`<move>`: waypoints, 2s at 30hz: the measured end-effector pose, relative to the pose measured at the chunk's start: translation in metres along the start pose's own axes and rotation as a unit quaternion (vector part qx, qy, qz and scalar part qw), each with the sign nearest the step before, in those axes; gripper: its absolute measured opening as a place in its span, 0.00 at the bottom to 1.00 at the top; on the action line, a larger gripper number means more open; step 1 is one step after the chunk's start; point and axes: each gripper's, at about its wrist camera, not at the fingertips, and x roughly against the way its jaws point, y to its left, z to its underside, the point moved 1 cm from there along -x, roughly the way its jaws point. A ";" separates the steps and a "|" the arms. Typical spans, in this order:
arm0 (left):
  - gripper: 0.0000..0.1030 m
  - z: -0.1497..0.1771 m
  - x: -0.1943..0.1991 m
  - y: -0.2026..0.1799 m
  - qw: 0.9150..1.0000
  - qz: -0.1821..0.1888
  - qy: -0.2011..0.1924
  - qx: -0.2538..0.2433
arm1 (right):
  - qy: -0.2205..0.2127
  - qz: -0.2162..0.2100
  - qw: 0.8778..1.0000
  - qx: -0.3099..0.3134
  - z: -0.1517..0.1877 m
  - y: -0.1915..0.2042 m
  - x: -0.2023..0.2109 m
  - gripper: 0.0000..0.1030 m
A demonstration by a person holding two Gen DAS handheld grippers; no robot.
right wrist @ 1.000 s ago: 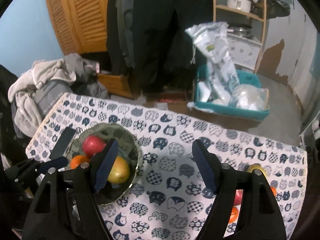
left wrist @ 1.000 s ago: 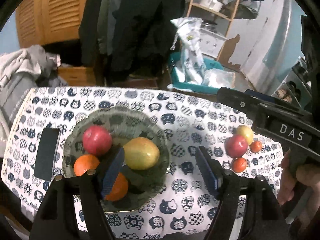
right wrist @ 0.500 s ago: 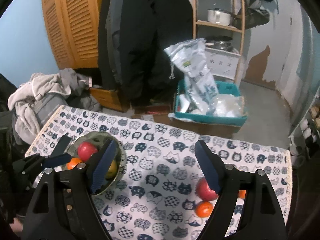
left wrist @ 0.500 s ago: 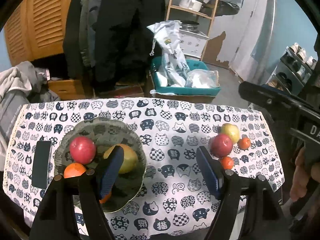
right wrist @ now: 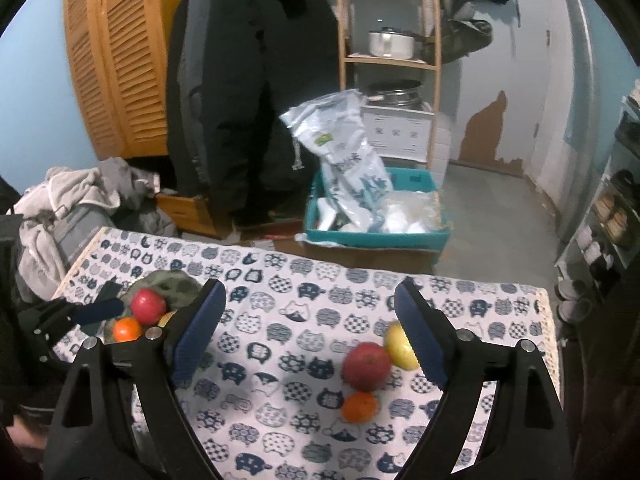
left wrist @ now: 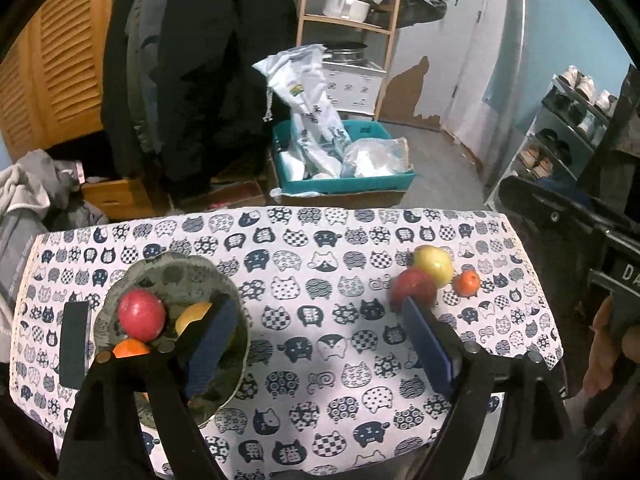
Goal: Organize fruits
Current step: 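Move both open tools back toward the remaining fruit, then grasp a red apple with the left tool while the right tool grasps an orange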
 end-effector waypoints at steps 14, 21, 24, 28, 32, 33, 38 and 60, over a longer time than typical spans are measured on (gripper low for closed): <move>0.84 -0.006 -0.019 -0.054 0.999 0.031 0.024 -0.026 | 0.015 0.057 0.998 -0.027 0.026 -0.069 0.012 0.83; 0.84 -0.006 -0.048 -0.076 0.997 0.040 0.053 -0.040 | 0.034 0.079 0.995 -0.040 0.039 -0.099 0.007 0.83; 0.84 -0.005 -0.058 -0.082 0.996 0.041 0.062 -0.045 | 0.042 0.088 0.994 -0.046 0.047 -0.111 0.002 0.83; 0.84 -0.004 -0.072 -0.090 0.995 0.045 0.075 -0.052 | 0.056 0.095 0.992 -0.059 0.056 -0.126 -0.006 0.83; 0.84 -0.002 -0.092 -0.096 0.993 0.049 0.096 -0.052 | 0.067 0.101 0.990 -0.066 0.064 -0.138 -0.013 0.83; 0.84 -0.001 -0.099 -0.098 0.992 0.052 0.104 -0.050 | 0.072 0.102 0.990 -0.067 0.066 -0.142 -0.015 0.83; 0.84 0.003 -0.128 -0.106 0.987 0.061 0.138 -0.051 | 0.089 0.104 0.988 -0.077 0.072 -0.154 -0.028 0.83; 0.84 0.010 -0.237 -0.127 0.971 0.083 0.222 -0.022 | 0.180 0.100 0.969 -0.140 0.120 -0.205 -0.104 0.83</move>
